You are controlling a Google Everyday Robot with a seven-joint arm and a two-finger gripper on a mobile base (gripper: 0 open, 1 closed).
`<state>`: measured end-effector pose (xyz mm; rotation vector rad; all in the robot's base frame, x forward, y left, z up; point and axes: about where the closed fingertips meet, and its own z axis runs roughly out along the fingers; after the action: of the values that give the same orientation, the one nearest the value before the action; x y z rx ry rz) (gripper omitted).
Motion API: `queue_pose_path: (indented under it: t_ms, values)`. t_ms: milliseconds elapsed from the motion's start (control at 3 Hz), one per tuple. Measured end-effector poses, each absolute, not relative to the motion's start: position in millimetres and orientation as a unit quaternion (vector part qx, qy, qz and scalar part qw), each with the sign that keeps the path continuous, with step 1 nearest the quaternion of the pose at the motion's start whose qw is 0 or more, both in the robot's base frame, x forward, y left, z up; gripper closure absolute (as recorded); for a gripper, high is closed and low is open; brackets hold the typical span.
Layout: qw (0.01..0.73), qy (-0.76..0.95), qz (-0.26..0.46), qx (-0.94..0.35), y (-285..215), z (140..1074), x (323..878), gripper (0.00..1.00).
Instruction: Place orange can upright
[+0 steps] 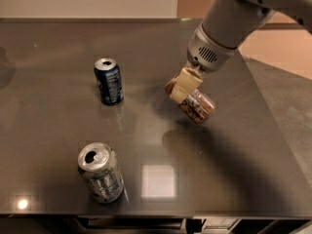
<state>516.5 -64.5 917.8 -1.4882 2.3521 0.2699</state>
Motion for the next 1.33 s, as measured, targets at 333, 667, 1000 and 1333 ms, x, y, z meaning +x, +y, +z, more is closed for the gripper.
queue_pose_path:
  t_ms: [333,667,1000,1333]
  values:
    - [0.238,0.789,0.102,-0.557,-71,936,518,1.00]
    - [0.296,0.760,0.121,-0.566,-78,945,520,1.00]
    - [0.362,0.738,0.155,-0.548,-90,949,519,1.00]
    - [0.419,0.721,0.194,-0.517,-102,951,515,1.00]
